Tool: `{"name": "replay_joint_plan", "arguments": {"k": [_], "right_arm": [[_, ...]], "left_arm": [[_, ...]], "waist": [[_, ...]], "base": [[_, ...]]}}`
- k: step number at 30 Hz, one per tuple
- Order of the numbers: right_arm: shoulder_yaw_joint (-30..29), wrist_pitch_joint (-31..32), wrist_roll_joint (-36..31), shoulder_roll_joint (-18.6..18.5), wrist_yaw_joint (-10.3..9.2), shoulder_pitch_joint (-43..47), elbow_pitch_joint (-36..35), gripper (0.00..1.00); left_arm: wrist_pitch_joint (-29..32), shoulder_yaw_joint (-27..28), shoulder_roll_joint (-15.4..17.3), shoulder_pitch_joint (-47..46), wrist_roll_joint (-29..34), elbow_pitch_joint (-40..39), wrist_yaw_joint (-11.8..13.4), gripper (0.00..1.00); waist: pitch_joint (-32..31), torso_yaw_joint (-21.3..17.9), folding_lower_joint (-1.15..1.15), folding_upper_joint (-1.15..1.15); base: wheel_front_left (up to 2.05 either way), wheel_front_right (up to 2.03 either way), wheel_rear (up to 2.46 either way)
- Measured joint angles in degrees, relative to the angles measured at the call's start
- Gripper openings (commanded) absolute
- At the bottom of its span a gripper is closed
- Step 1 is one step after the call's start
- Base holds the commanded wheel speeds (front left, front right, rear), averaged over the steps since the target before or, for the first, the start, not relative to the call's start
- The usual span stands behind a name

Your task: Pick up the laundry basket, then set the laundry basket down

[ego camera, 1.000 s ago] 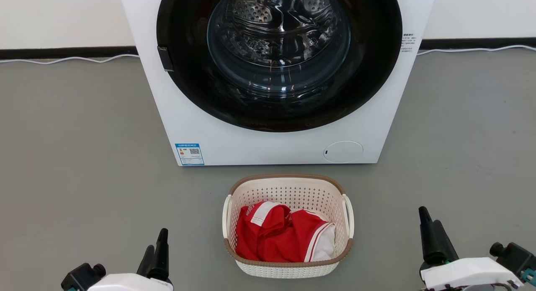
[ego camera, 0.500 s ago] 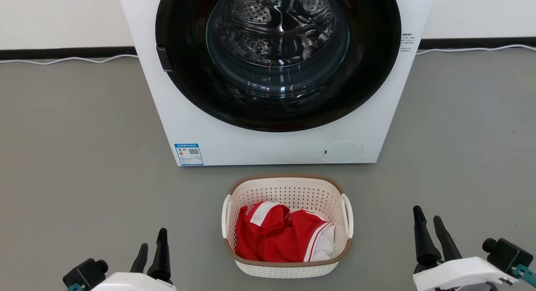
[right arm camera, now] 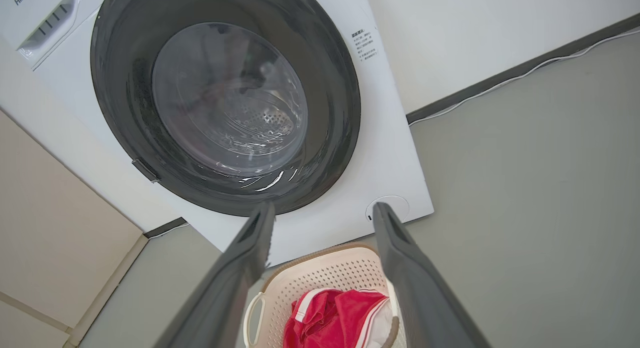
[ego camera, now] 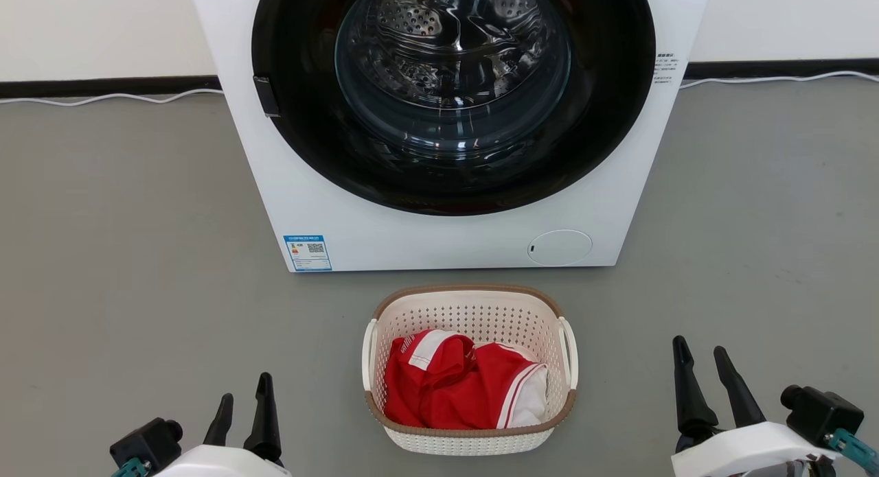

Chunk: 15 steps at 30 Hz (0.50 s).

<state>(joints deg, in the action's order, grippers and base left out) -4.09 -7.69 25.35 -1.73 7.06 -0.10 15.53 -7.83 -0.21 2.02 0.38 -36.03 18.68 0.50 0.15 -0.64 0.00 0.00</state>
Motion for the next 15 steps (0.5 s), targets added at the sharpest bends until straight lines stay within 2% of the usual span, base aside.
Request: {"name": "replay_joint_plan", "arguments": {"k": [15], "right_arm": [[0.02,-2.42,-11.26,-0.1,0.0,-0.03,-0.15,1.0]], "left_arm": [[-2.43,-0.51,0.08,-0.09,9.67,0.0,1.14,1.0]], "waist": [[-0.18,-0.35,0.0,0.0]], "base": [[0.0,0.0,0.0]]}}
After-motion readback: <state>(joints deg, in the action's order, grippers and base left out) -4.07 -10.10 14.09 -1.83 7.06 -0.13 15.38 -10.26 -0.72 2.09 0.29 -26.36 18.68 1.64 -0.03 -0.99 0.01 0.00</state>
